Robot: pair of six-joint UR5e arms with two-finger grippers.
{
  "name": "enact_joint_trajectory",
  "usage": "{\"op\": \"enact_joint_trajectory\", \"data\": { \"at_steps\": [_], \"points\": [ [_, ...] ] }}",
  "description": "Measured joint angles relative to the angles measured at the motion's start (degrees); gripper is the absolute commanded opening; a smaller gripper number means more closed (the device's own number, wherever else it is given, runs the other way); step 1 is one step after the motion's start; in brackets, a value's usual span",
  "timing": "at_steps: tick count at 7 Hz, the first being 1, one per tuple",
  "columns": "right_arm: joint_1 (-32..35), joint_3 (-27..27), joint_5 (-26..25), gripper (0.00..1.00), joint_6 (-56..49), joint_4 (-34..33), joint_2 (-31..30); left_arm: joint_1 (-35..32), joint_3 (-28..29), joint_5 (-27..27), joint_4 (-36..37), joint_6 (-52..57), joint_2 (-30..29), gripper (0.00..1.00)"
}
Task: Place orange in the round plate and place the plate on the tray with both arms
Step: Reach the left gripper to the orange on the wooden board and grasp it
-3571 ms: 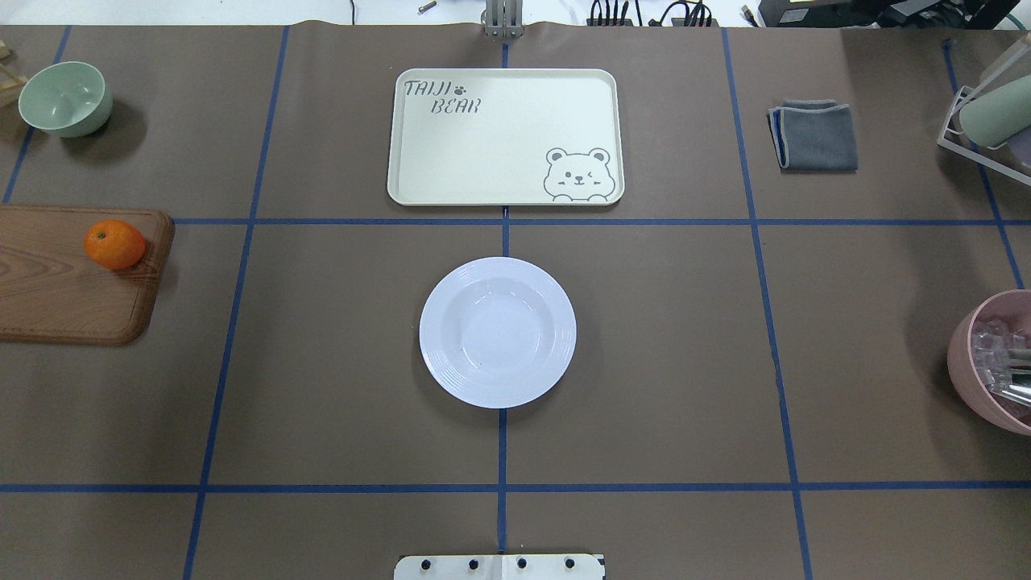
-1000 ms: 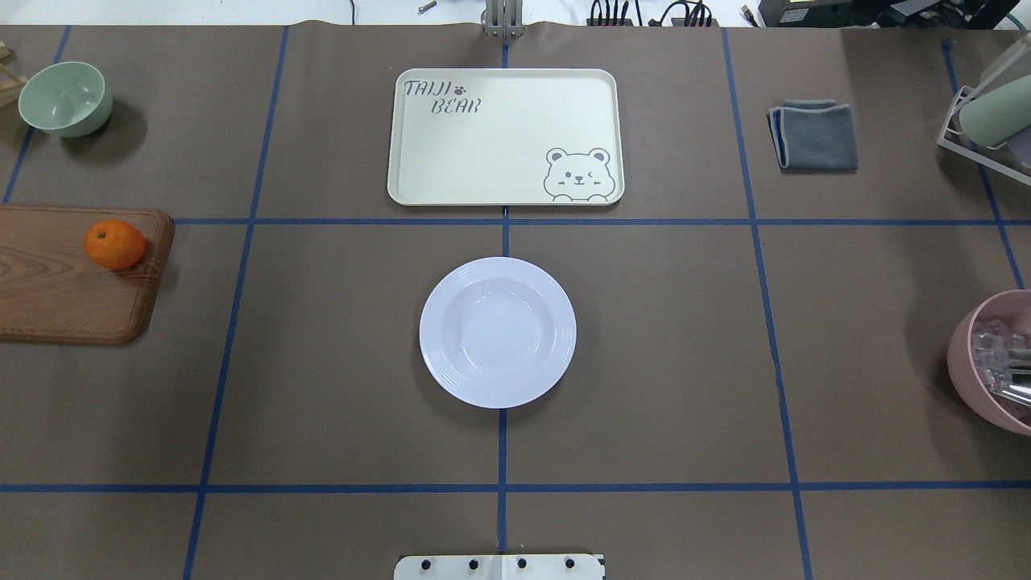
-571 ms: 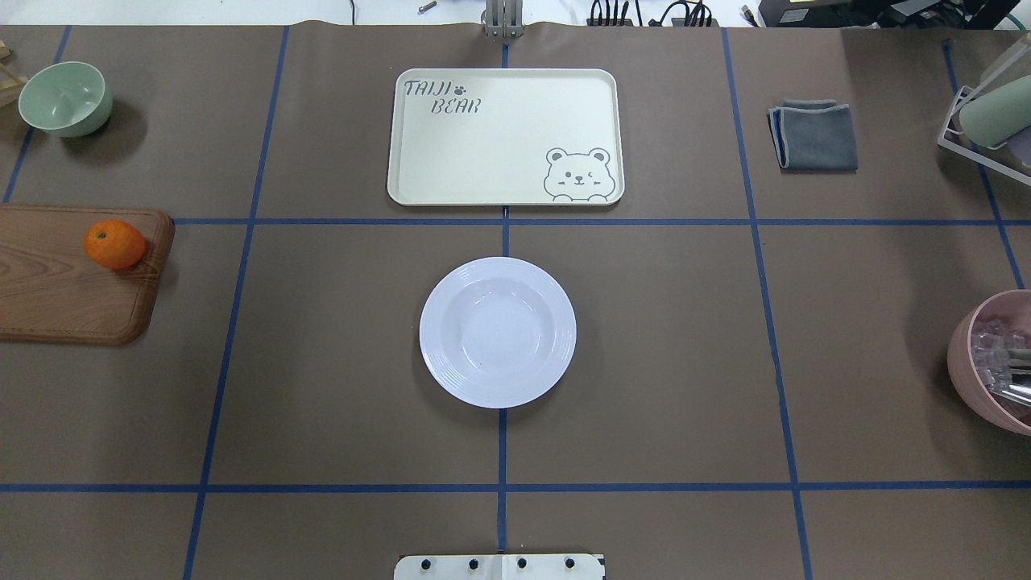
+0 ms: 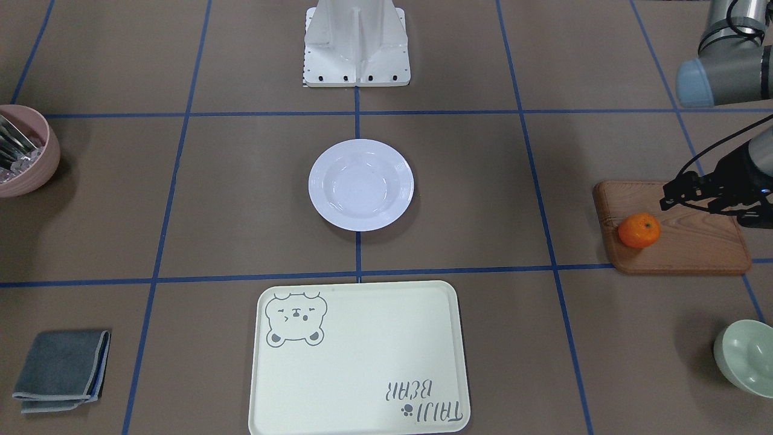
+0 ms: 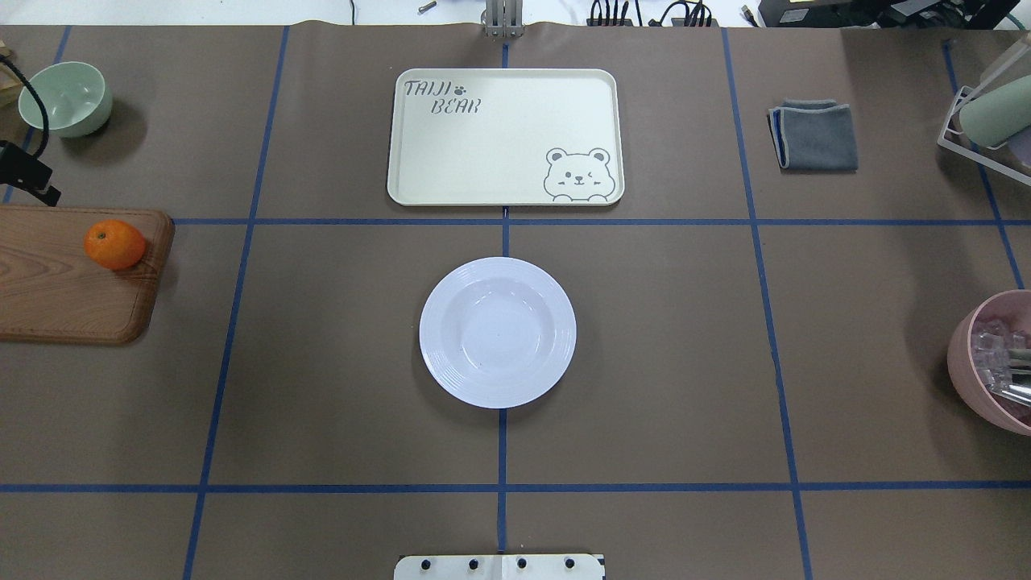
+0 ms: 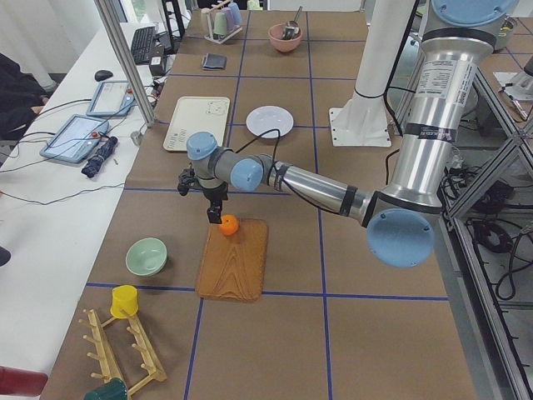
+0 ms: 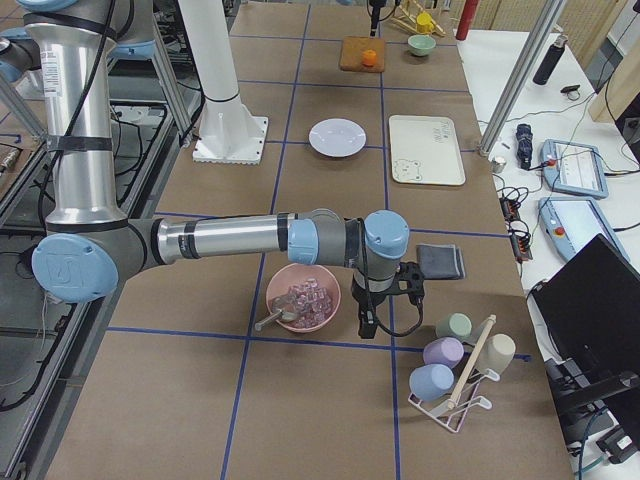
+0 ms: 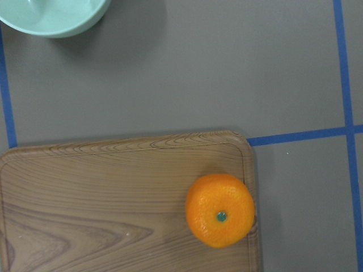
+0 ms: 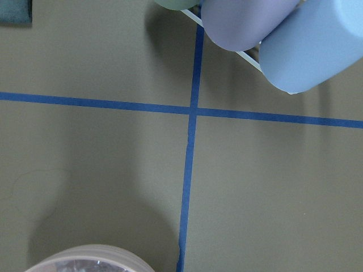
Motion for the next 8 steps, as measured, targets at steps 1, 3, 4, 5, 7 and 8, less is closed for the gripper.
{"op": "enact_joint_trajectory", "data": {
  "at_steps": [1, 3, 4, 5, 7, 8],
  "points": [
    [0.00, -0.13, 0.13, 1.00, 0.11, 0.11, -0.12, 1.59, 2.65, 0.69, -4.70, -3.39, -0.17, 0.99],
    [-0.07, -0.47, 0.42, 1.00, 0.33, 0.14, 0.06, 3.72, 5.78, 1.15, -8.94, -5.45, -0.28, 0.99],
    [-0.08, -0.66, 0.74, 1.00, 0.51, 0.12, 0.27, 4.98, 6.24, 1.55, -9.41, -5.62, -0.33, 0.99],
    [-0.09, -0.90, 1.04, 1.00, 0.65, 0.12, 0.40, 6.32, 6.60, 2.47, -9.59, -5.64, -0.37, 0.99],
    [-0.09, -1.09, 1.44, 1.00, 0.73, 0.08, 0.41, 7.77, 7.81, 3.53, -10.09, -5.45, -0.40, 0.91],
    [-0.09, -1.11, 1.79, 1.00, 0.74, 0.07, 0.40, 7.98, 8.92, 3.67, -11.01, -5.35, -0.52, 0.44]
  ]
}}
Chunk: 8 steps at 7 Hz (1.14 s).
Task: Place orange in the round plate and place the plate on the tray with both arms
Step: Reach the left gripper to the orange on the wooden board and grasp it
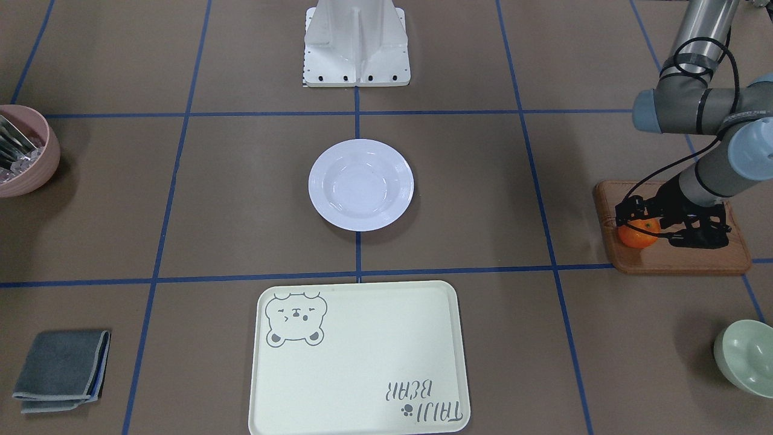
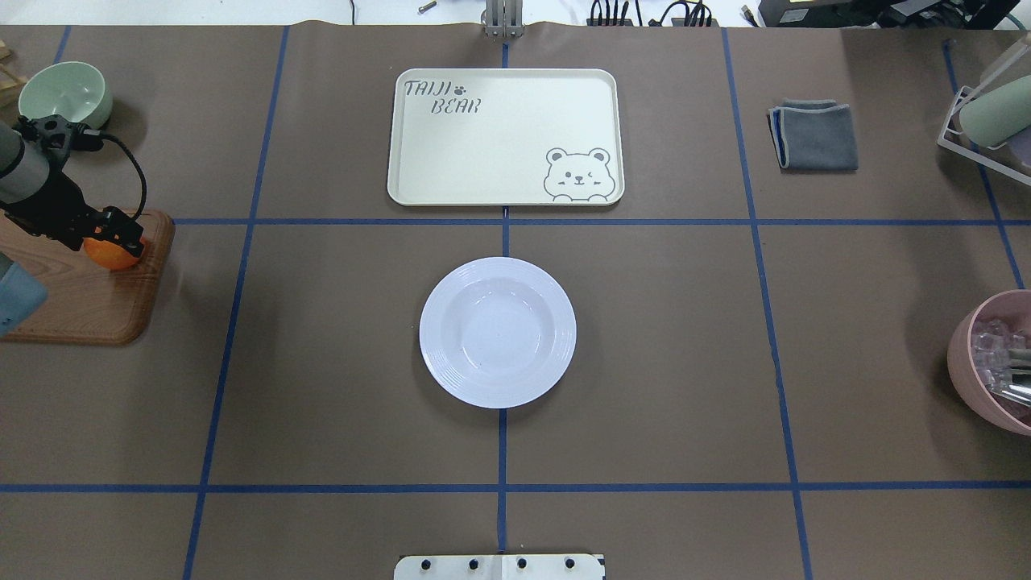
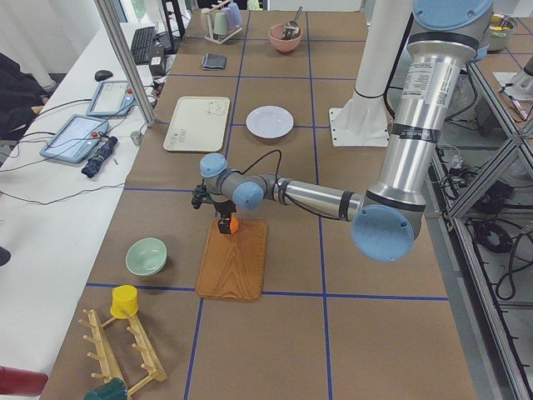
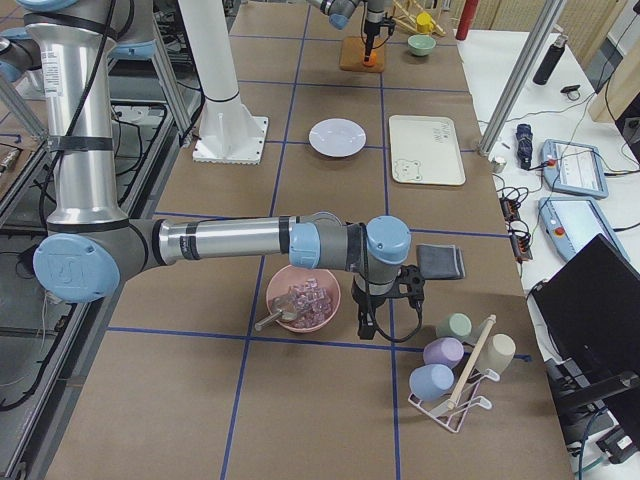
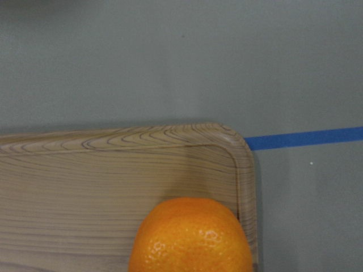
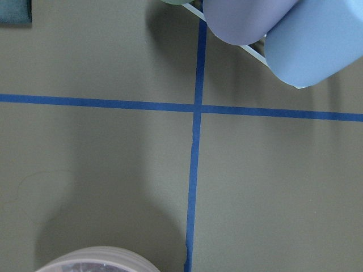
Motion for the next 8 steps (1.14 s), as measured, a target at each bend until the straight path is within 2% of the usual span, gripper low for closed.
{"op": "enact_joint_trajectory", "data": {
  "at_steps": [1, 3, 5, 7, 8],
  "points": [
    [0.04, -0.01, 0.51, 1.00, 0.02, 0.00, -0.01, 0.07, 1.33, 0.03, -1.23, -0.07, -0.36, 0.04],
    [0.06, -0.02, 1.94, 1.00, 0.08, -0.04, 0.05, 0.10, 1.81, -0.12, -1.84, -0.30, -1.20, 0.00],
    [-0.17, 0.18, 5.24, 1.00, 1.16, -0.05, 0.55, 0.06, -1.67, -0.47, 2.13, -2.26, -4.32, 0.00],
    [-1.80, 0.76, 8.58, 1.00, 4.47, 0.68, 1.11, 1.96, -4.93, -0.63, 12.55, -12.07, -14.34, 0.00],
    [-2.94, 0.94, 8.74, 1.00, 7.14, 1.53, 1.54, 5.48, -6.19, -0.61, 15.73, -20.08, -19.40, 0.00]
  ]
}}
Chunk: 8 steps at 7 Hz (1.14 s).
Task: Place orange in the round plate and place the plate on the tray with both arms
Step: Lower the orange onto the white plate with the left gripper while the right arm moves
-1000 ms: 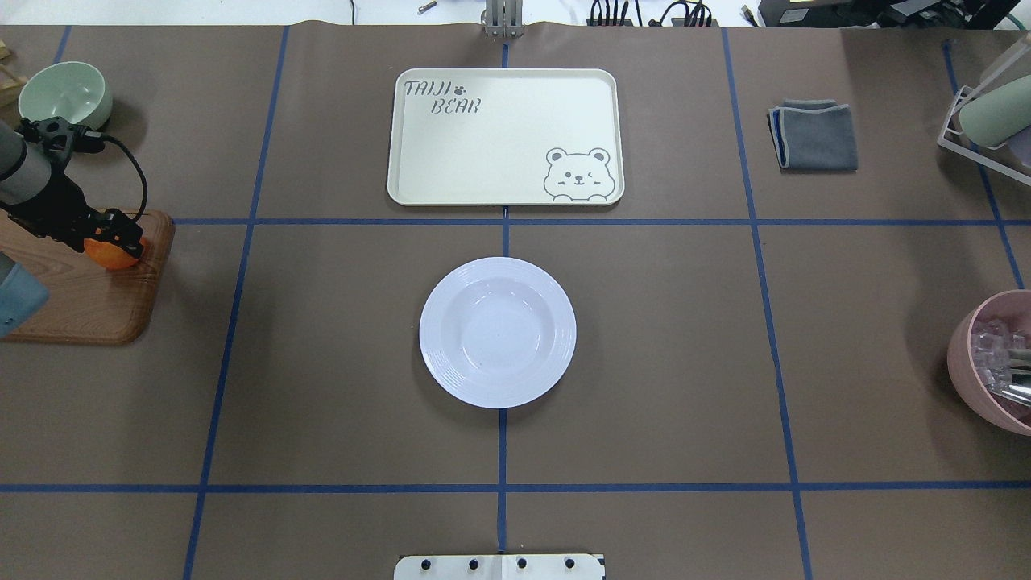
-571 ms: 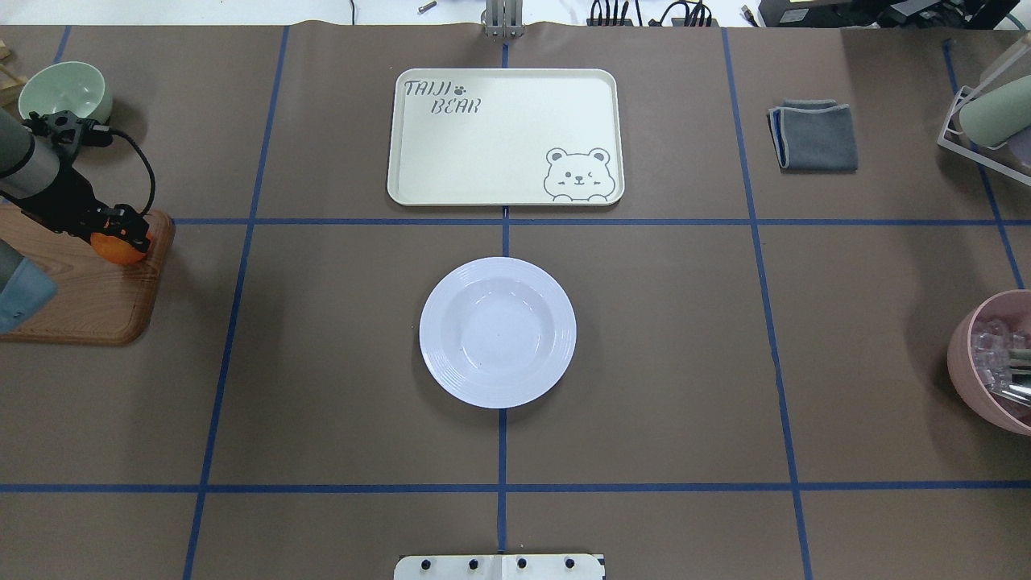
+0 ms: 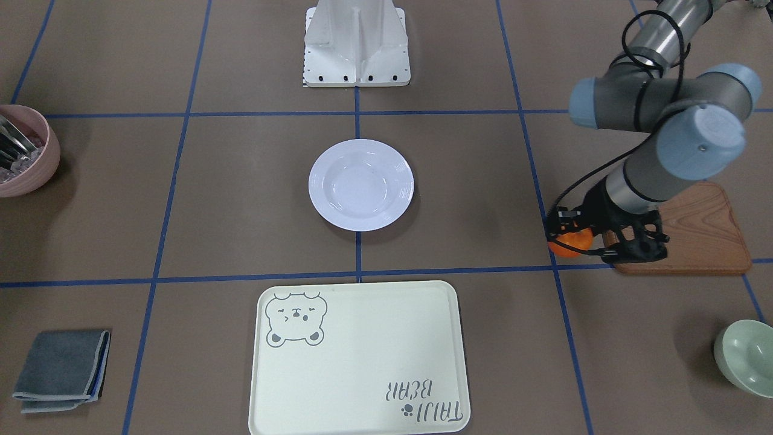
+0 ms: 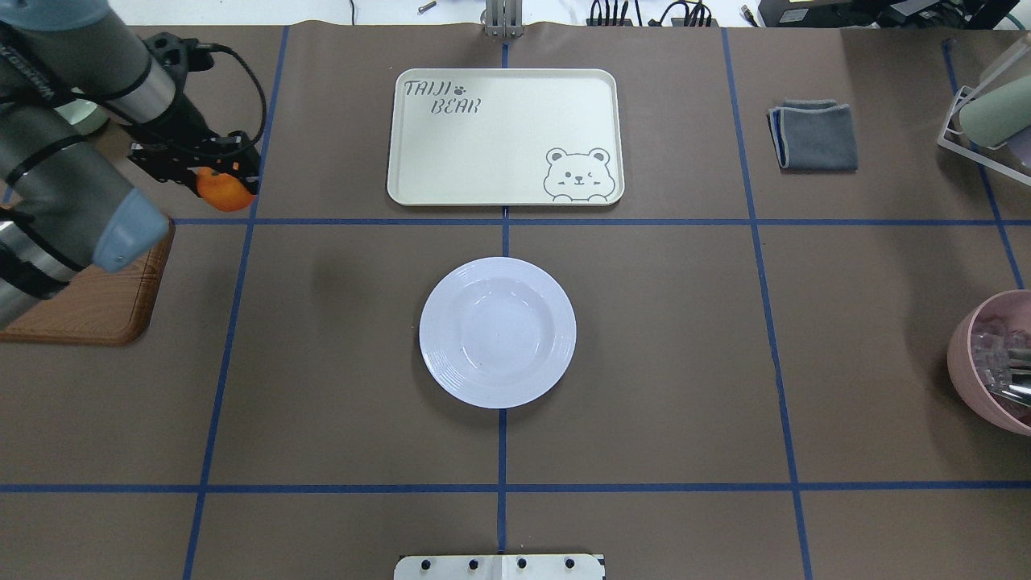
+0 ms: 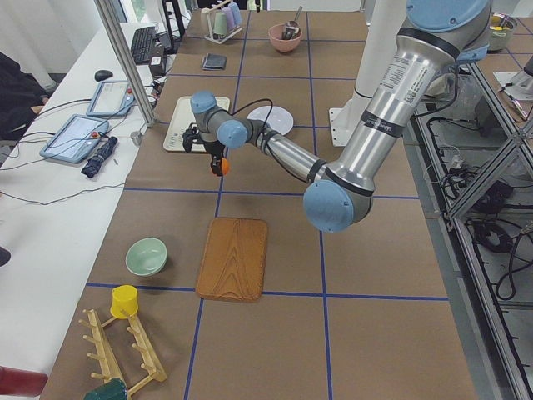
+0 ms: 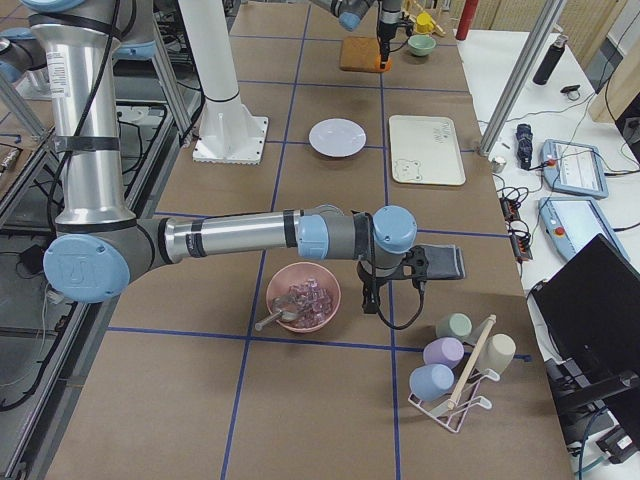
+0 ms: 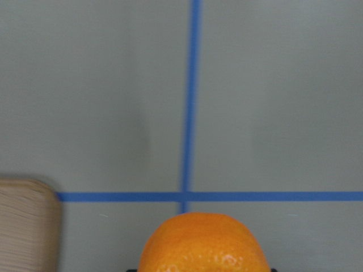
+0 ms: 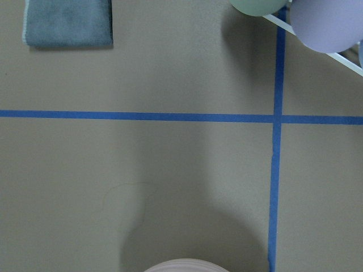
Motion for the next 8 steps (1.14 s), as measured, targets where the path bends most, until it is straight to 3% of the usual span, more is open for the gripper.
{"op": "enact_joint_trajectory", "data": {
  "at_steps": [2, 4, 6, 8],
  "points": [
    [-1.56, 1.11, -0.21, 1.00, 7.83, 3.98, 0.57, 8.00, -0.75, 0.58, 1.78, -17.32, -9.27, 0.00],
    [-5.58, 3.22, -0.47, 1.00, 23.98, 13.31, 1.74, 17.16, -0.56, 5.62, 1.96, -29.05, -14.55, 0.00],
    [-11.59, 3.85, -2.20, 1.00, 40.24, 24.78, 2.36, 23.76, 1.44, 11.07, 1.85, -32.81, -16.71, 0.00],
    [-16.32, 4.72, -4.11, 1.00, 50.31, 30.28, 3.65, 26.41, 5.54, 13.77, 1.17, -33.16, -18.02, 0.00]
  ]
}}
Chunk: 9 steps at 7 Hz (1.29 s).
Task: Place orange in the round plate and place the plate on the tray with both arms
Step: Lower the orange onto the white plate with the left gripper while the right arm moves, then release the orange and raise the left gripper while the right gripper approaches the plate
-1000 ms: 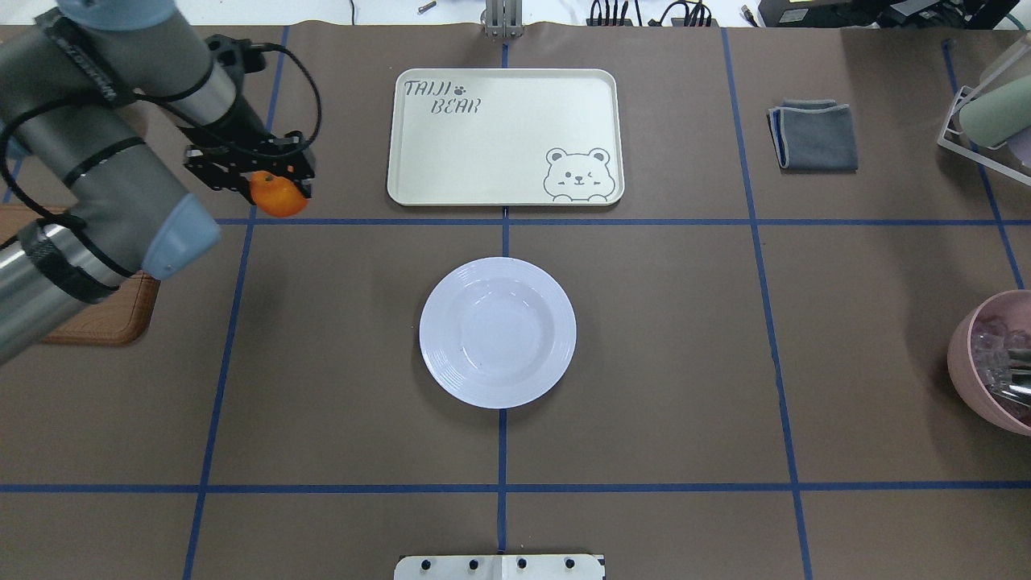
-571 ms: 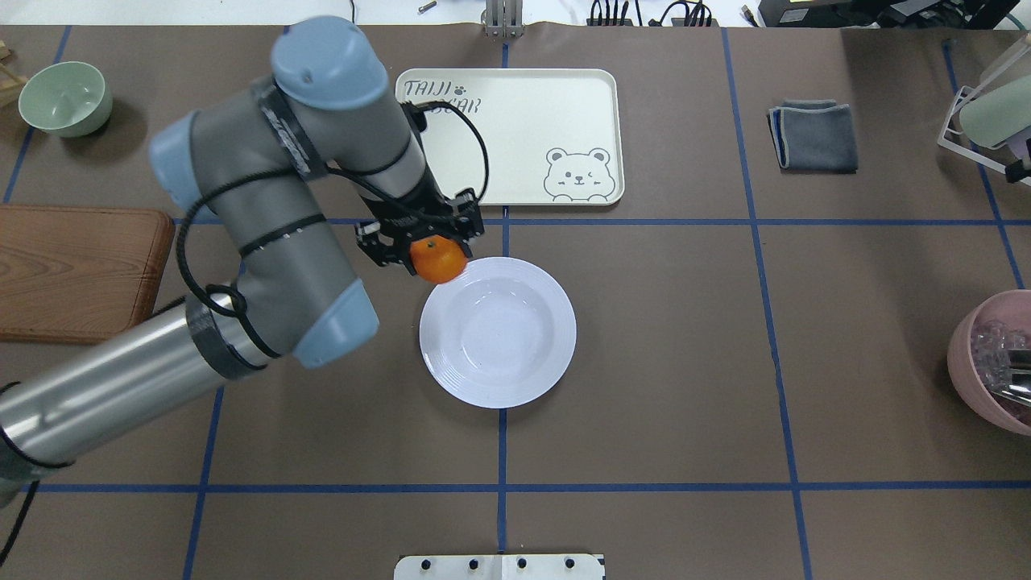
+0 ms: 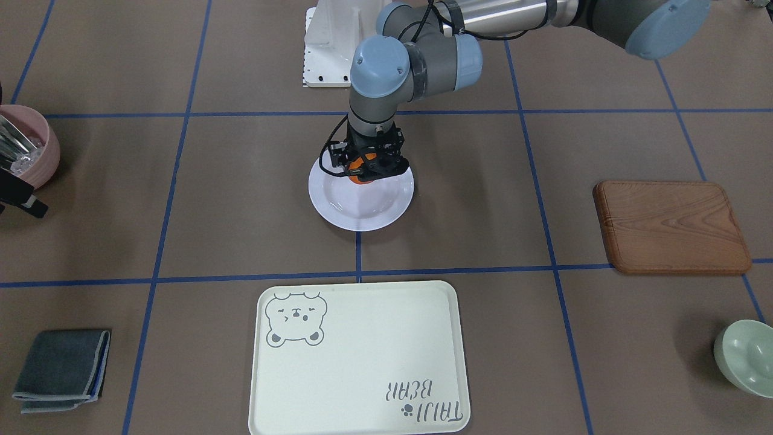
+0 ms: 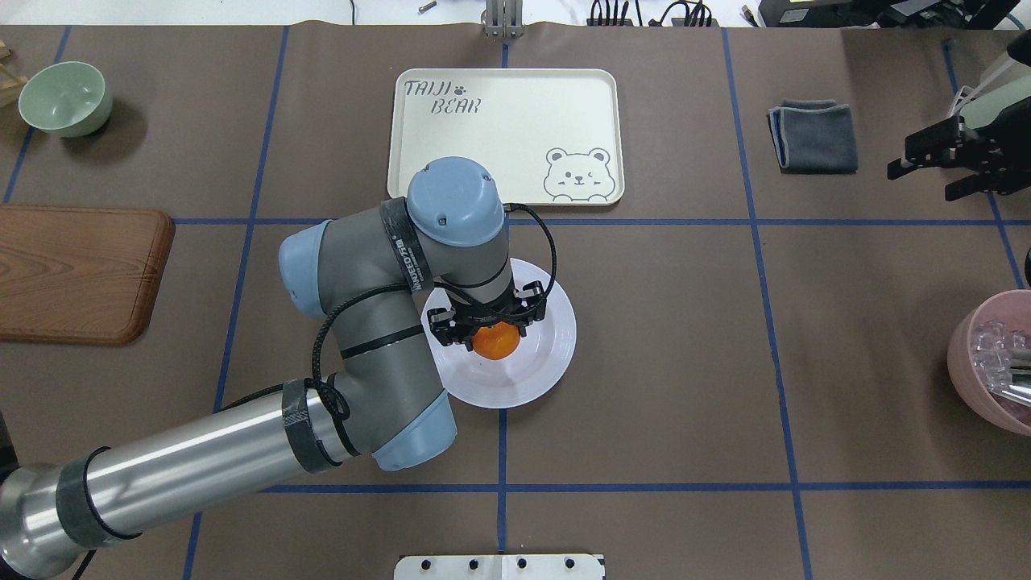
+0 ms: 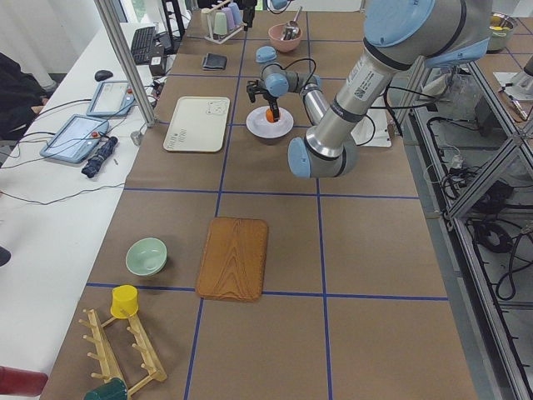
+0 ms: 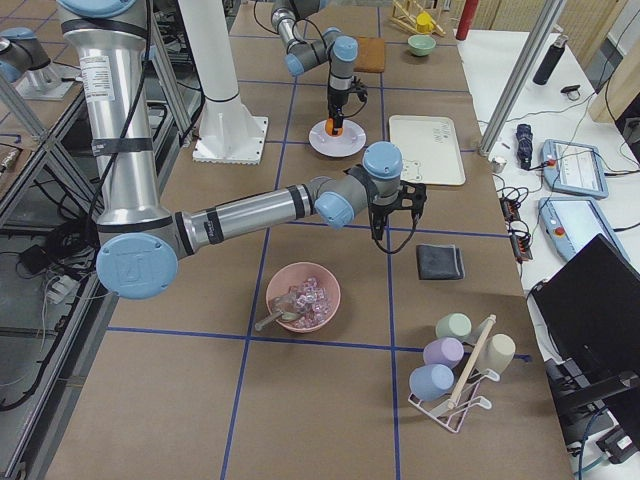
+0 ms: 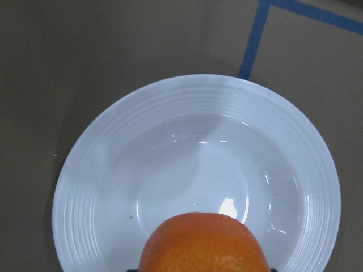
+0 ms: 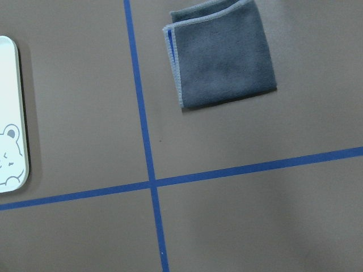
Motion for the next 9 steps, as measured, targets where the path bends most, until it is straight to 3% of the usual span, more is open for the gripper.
{"op": "enact_joint_trajectory", "data": {
  "at_steps": [4, 5, 6, 9],
  "points": [
    [-4.29, 1.42, -1.49, 1.00, 5.80, 1.10, 2.04, 0.57, 3.37, 1.48, -2.59, 0.27, -0.61, 0.00],
    [-4.86, 1.61, -1.83, 1.00, 6.41, 1.54, 2.06, 0.53, 3.64, 1.62, -3.18, 0.20, -0.65, 0.80],
    [-5.17, 1.67, -2.05, 1.00, 6.73, 2.00, 2.08, 0.28, 3.69, 1.68, -3.91, 0.12, -0.61, 0.98],
    [-6.11, 1.77, -2.53, 1.00, 6.89, 2.70, 2.09, -0.70, 2.42, 4.74, -5.19, 1.21, -0.03, 0.99]
  ]
}}
